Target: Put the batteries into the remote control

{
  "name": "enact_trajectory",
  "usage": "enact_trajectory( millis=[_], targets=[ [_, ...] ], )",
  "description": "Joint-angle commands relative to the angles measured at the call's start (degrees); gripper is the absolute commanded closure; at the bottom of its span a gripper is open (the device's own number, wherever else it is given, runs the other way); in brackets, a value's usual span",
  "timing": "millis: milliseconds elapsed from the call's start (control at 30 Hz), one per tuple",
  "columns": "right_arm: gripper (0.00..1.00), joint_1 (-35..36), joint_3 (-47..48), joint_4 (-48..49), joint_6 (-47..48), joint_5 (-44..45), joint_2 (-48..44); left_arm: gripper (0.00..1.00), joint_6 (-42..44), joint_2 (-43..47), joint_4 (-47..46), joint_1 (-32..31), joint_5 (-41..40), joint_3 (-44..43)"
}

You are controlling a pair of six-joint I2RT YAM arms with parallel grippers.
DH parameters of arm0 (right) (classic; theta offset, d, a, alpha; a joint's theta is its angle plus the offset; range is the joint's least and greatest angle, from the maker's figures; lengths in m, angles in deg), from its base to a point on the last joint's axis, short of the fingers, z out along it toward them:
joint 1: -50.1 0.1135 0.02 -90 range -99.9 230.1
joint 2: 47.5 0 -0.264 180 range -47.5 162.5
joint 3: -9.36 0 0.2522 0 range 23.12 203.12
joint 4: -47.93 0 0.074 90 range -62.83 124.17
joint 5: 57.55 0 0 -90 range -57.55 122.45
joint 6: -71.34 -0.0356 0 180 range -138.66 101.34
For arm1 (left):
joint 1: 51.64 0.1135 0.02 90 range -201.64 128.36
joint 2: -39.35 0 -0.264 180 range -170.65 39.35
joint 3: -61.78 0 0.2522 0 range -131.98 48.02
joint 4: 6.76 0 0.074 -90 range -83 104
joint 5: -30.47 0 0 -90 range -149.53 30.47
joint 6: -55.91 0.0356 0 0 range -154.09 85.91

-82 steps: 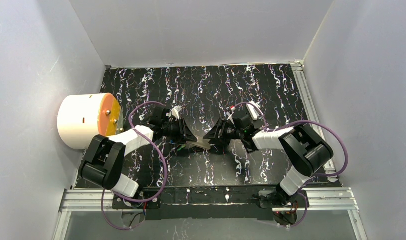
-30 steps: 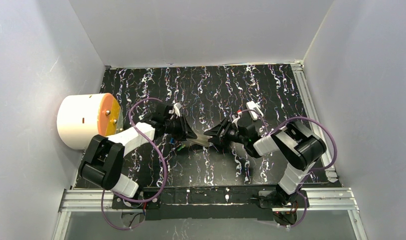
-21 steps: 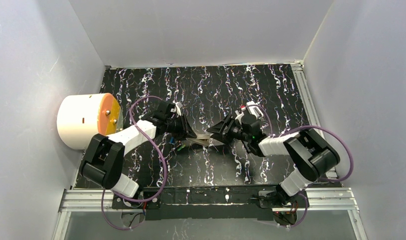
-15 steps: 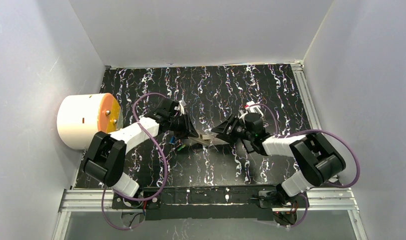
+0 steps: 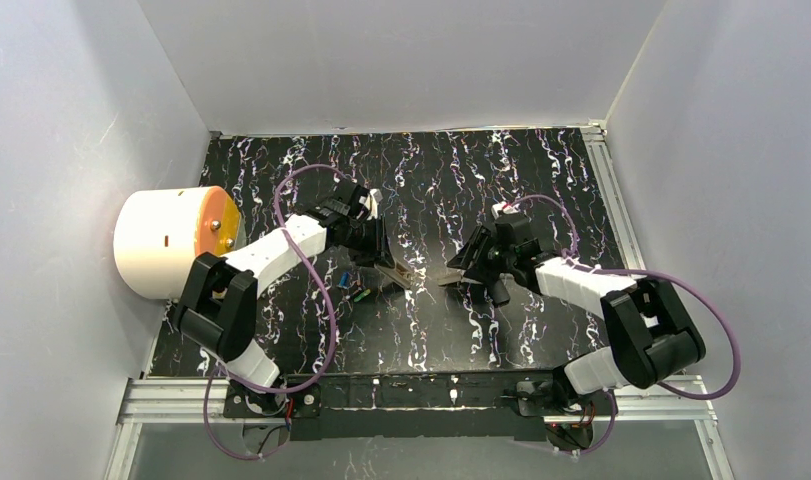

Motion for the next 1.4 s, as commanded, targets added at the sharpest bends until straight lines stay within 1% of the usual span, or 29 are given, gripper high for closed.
enact_trajectory(
  millis=[0,67,133,200,267,367,433,600,700,833,867,967,1033,1100,1133,1167,1200,1267,1367],
  targets=[
    [0.38,-0.06,5.12,-11.17,7.9,5.18,-2.33,1.0,7.87,0.0,8.99,0.2,-5.07,-3.36],
    [0.37,-0.04,7.21,-15.64,10.33,7.5,-2.31,1.0,9.9,0.81,9.79,0.21,-3.3,-5.05],
    [0.37,-0.06,9.4,-19.39,12.72,8.04,-1.01,1.0,11.43,1.66,10.5,0.2,-1.85,-6.32],
    [0.39,0.06,11.02,-22.3,14.63,7.69,0.98,1.0,12.29,2.44,11.2,0.17,-0.48,-7.4],
    [0.5,0.62,11.67,-23.46,16.21,7.75,2.65,1.0,12.35,3.37,11.22,0.19,0.78,-7.92],
    [0.65,2.87,12.5,-24.37,17.67,11.02,4.4,1.0,11.72,4.65,10.49,0.2,2.83,-7.81],
    [0.7,4.1,13.39,-25.09,18.02,14.28,5.56,1.0,11.18,5.57,9.68,0.19,4.28,-7.28],
    [0.71,7.53,16.27,-28.3,18.17,21.51,8.13,1.0,10.27,7.34,7.81,0.21,6.03,-5.18],
    [0.7,9.33,18.29,-30.38,18.35,24.19,9.83,1.0,10.15,8.16,7.26,0.19,7.04,-4.47],
    [0.66,10.96,21.22,-33.79,18.11,26.17,9.54,1.0,10.86,9.77,7.28,0.21,7.22,-4.37],
    [0.63,10.99,22.22,-34.99,18.1,26.2,8.83,1.0,11.43,10.39,7.3,0.2,7.18,-4.41],
    [0.55,10.97,23.37,-34.87,18.06,24.96,3.24,1.0,13.71,11.39,7.94,0.16,7.25,-4.94],
    [0.5,10.89,23.15,-32.44,19.25,22.69,-1.1,1.0,15.03,11.58,8.48,0.15,8.25,-5.53],
    [0.44,10.76,21.43,-27.78,22.66,17.72,-5.75,1.0,16.4,11.93,8.89,0.21,10.77,-6.07],
    [0.41,10.63,20.15,-24.8,25.62,13.49,-7.96,1.0,17.37,12.08,8.97,0.2,12.53,-6.36],
    [0.37,10.61,19.06,-22.32,29.9,5.76,-9.95,1.0,18.68,12.25,9.31,0.21,14.43,-7.03],
    [0.32,10.59,18.08,-20.54,32.69,0.07,-12.03,1.0,20.5,12.07,10.35,0.21,16.25,-8.36],
    [0.21,10.68,16.51,-17.71,36.57,-9.13,-16.09,1.0,24.95,10.77,13.9,0.21,19.27,-12.69],
    [0.08,10.61,15.17,-13.66,38.41,-15.73,-20.85,1.0,29.78,9.15,17.18,0.2,24.61,-18.19]
  ],
)
